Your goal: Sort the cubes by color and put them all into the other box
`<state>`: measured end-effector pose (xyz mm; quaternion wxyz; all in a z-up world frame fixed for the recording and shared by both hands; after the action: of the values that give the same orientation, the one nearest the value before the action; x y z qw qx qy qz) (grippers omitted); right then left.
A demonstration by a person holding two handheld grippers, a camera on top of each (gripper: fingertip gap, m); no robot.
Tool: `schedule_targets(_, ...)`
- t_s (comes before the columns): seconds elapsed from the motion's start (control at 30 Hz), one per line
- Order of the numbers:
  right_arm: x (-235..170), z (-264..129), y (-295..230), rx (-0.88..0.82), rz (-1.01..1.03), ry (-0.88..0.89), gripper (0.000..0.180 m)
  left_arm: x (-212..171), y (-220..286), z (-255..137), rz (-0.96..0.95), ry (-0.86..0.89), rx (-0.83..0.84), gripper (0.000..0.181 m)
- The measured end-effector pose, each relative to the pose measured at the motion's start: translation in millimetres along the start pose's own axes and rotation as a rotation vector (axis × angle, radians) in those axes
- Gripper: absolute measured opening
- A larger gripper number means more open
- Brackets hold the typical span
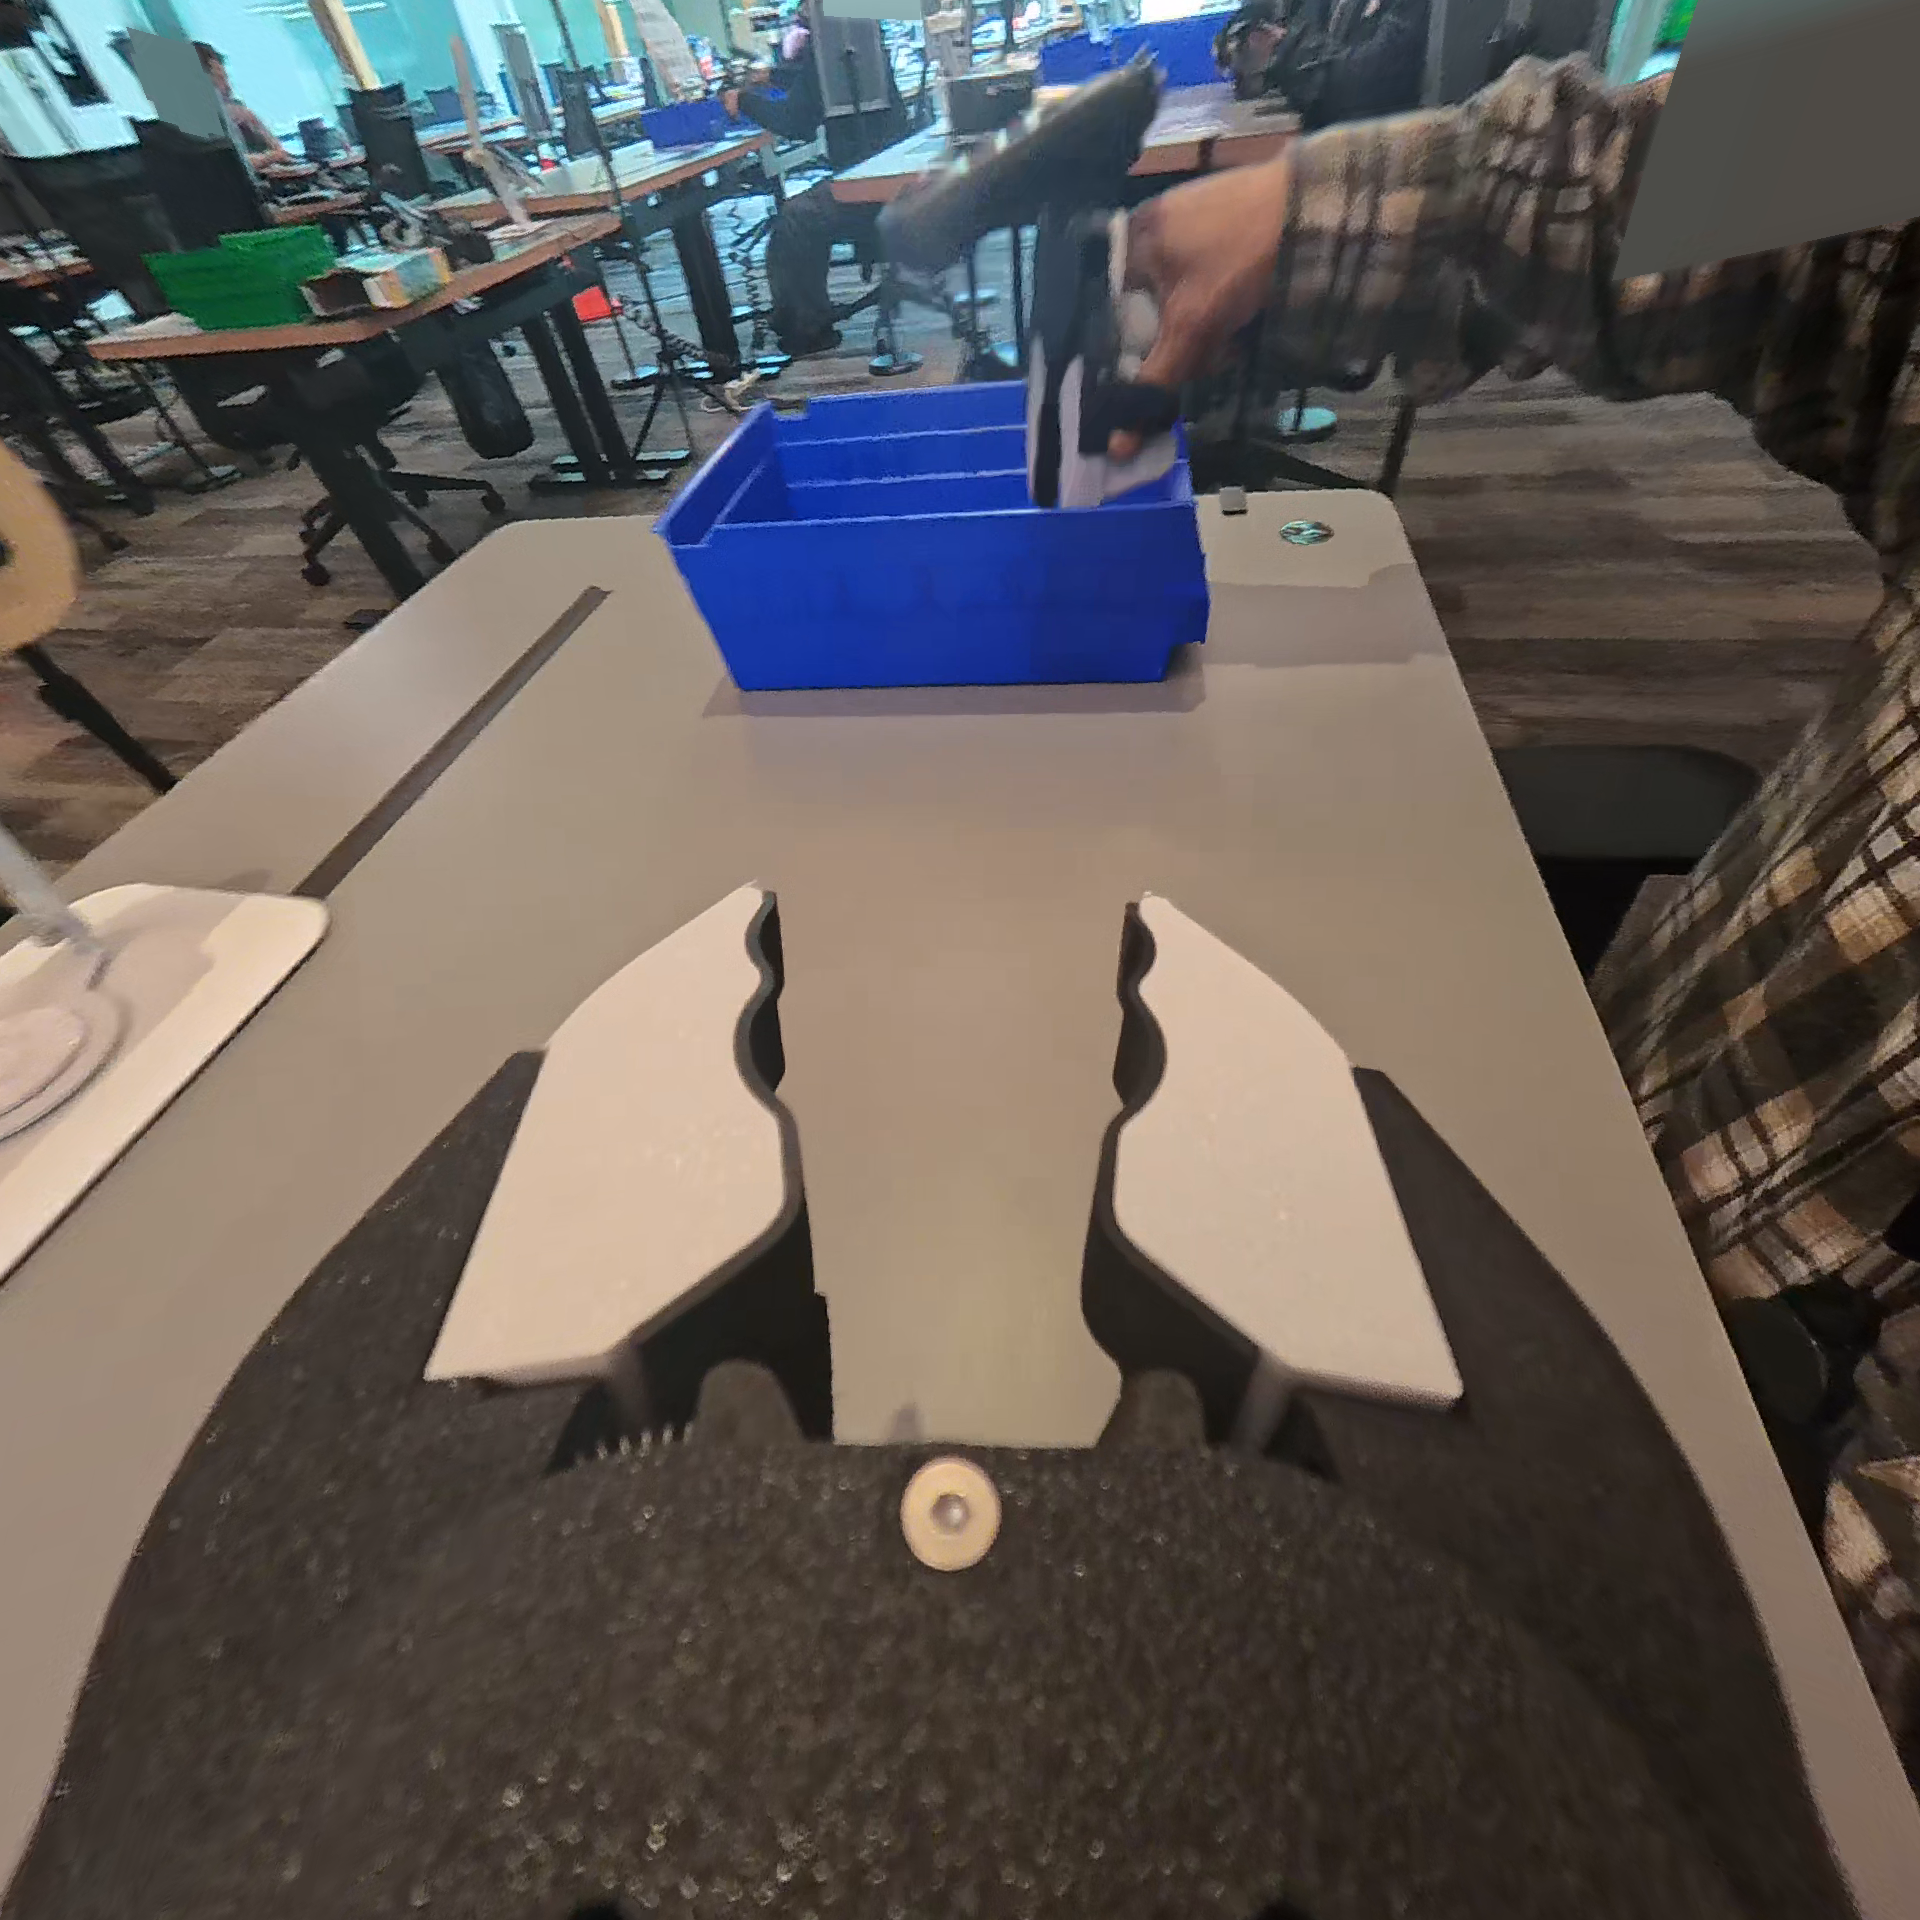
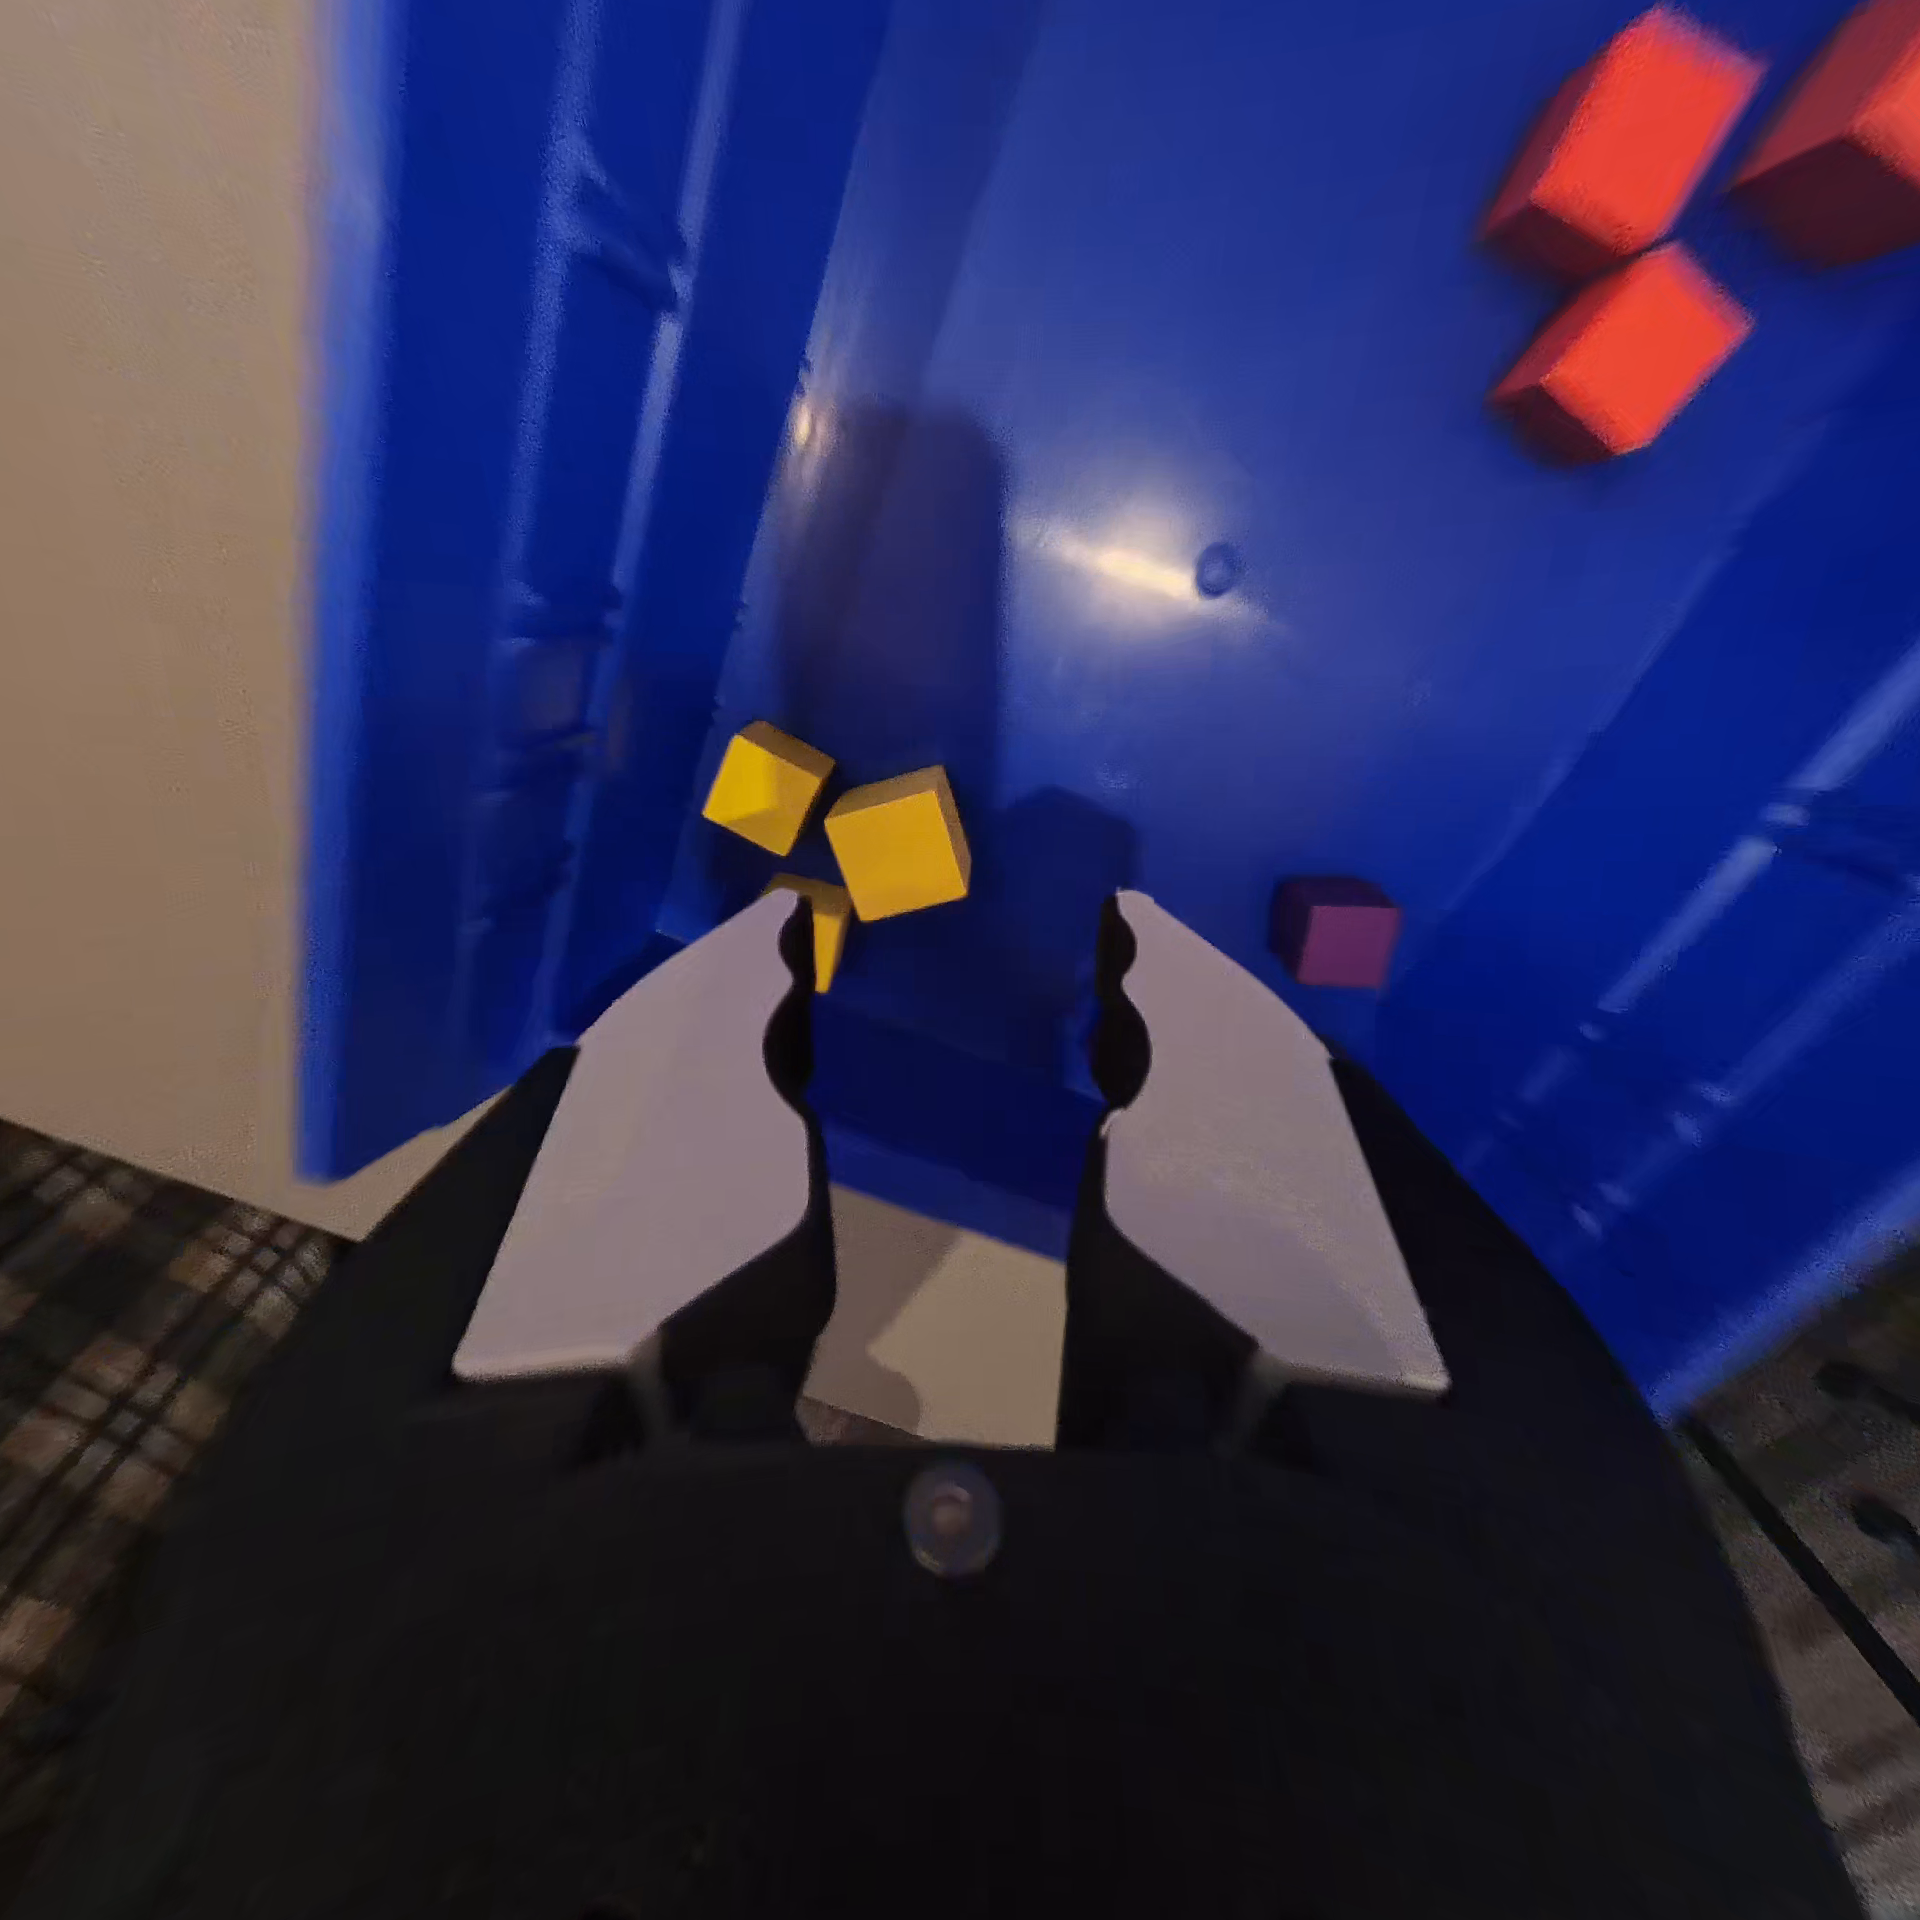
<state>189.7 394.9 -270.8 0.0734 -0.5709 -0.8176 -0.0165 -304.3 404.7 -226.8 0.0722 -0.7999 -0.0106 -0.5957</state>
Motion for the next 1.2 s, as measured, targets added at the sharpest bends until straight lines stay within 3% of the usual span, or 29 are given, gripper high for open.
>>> schedule_targets(0.17,0.9,-93.6,-40.5,0.030,-0.056,0.363,0.052,9.3,-22.6,-86.9,0.046,-0.151,0.246,0.064)
schedule_targets(0.27,-2.0,-114.7,-85.8,0.105,-0.179,0.515,0.061,9.4,-41.0,-160.4,-0.006,-0.275,0.423,0.067)
schedule_targets(0.43,10.5,-93.3,-149.1,0.282,-0.367,0.714,0.062,-12.1,-57.5,-275.5,-0.116,-0.578,0.633,0.069)
schedule_targets(0.57,31.8,-52.6,-190.9,0.454,-0.442,0.776,0.062,-40.9,-62.2,-336.9,-0.235,-0.808,0.597,0.066)
schedule_targets(0.73,56.4,-13.2,-227.7,0.633,-0.464,0.774,0.061,-90.7,-66.9,-357.6,-0.370,-1.109,0.321,0.061)
schedule_targets(0.9,64.0,-4.9,-245.8,0.690,-0.466,0.746,0.059,-132.5,-69.6,-355.1,-0.352,-1.430,0.148,0.060)
schedule_targets(1.2,58.9,-9.5,-248.0,0.670,-0.471,0.756,0.059,-165.7,-77.9,-353.6,-0.333,-1.511,0.083,0.049)
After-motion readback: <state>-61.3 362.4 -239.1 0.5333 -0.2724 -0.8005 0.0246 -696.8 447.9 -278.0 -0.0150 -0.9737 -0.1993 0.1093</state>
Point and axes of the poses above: each gripper's, where its closed fingertips meet, z out along the fingers, x out of its top, y = z × x across the jaws, the point moved 9 cm from there along -z, back along the fingers
